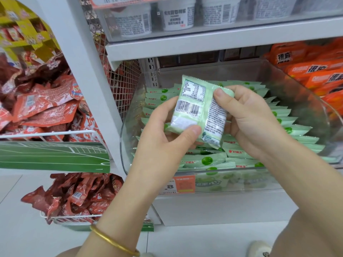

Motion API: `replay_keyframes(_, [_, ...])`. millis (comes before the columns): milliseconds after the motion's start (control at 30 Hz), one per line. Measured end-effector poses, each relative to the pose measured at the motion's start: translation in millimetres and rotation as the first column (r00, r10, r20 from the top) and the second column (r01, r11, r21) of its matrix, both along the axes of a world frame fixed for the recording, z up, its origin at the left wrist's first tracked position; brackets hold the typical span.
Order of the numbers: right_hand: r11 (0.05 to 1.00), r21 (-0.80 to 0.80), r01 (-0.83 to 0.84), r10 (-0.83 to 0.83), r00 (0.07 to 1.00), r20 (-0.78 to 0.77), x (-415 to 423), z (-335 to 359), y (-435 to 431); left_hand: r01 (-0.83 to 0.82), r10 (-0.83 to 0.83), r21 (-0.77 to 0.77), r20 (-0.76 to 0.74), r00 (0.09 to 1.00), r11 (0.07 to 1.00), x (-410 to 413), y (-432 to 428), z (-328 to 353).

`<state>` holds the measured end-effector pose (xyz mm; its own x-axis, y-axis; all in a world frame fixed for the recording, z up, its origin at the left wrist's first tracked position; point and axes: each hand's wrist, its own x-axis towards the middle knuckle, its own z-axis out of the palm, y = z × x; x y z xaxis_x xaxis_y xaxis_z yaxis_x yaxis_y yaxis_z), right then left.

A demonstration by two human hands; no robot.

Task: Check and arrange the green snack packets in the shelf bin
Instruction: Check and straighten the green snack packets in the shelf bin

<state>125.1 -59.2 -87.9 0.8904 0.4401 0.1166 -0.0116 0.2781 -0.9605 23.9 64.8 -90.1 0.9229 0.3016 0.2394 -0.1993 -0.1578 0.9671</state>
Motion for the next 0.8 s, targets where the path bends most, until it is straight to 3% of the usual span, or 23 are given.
replay_keyframes(167, [0.996,0.030,-0.081,0.083,0.994,-0.066,1.7,2.6,-2.7,-0.160,0.137,-0.241,-0.108,0.985,0.957,2.5,6.9,-3.6])
replay_keyframes(333, [0.984,0.159,-0.080,0.101,0.987,-0.127,4.5,1.8,-3.1,-0.147,0.030,-0.549,-0.217,0.976,0.823,5.3,14.0,0.9])
replay_keyframes(434, [0.994,-0.050,-0.102,0.106,0.990,0.089,5.3,-2.7,-4.7,-0.146,0.003,-0.550,-0.252,0.968,0.823,6.5,16.0,1.9])
replay_keyframes(534, [0.957,-0.291,0.012,0.086,0.944,0.320,1.2,-3.5,-3.4,-0.142,0.009,-0.493,-0.263,0.965,0.859,6.8,15.5,3.6])
replay_keyframes(600, [0.953,-0.286,0.101,0.015,0.926,0.377,0.2,-2.1,-0.5,-0.212,0.139,-0.305,-0.244,0.960,0.928,7.0,18.3,3.9])
replay_keyframes(634, [0.954,-0.267,0.135,-0.015,0.912,0.409,0.1,-1.0,0.9,-0.275,0.251,-0.101,-0.201,0.947,0.956,7.7,22.3,1.4])
replay_keyframes(700, [0.946,-0.243,0.215,-0.076,0.874,0.479,0.9,-0.6,3.2,-0.395,0.428,0.325,-0.032,0.903,0.859,8.2,29.3,-3.1])
replay_keyframes(800, [0.910,-0.240,0.339,-0.165,0.824,0.542,5.3,-6.4,7.0,-0.400,0.464,0.589,0.048,0.885,0.702,10.5,32.6,-10.5])
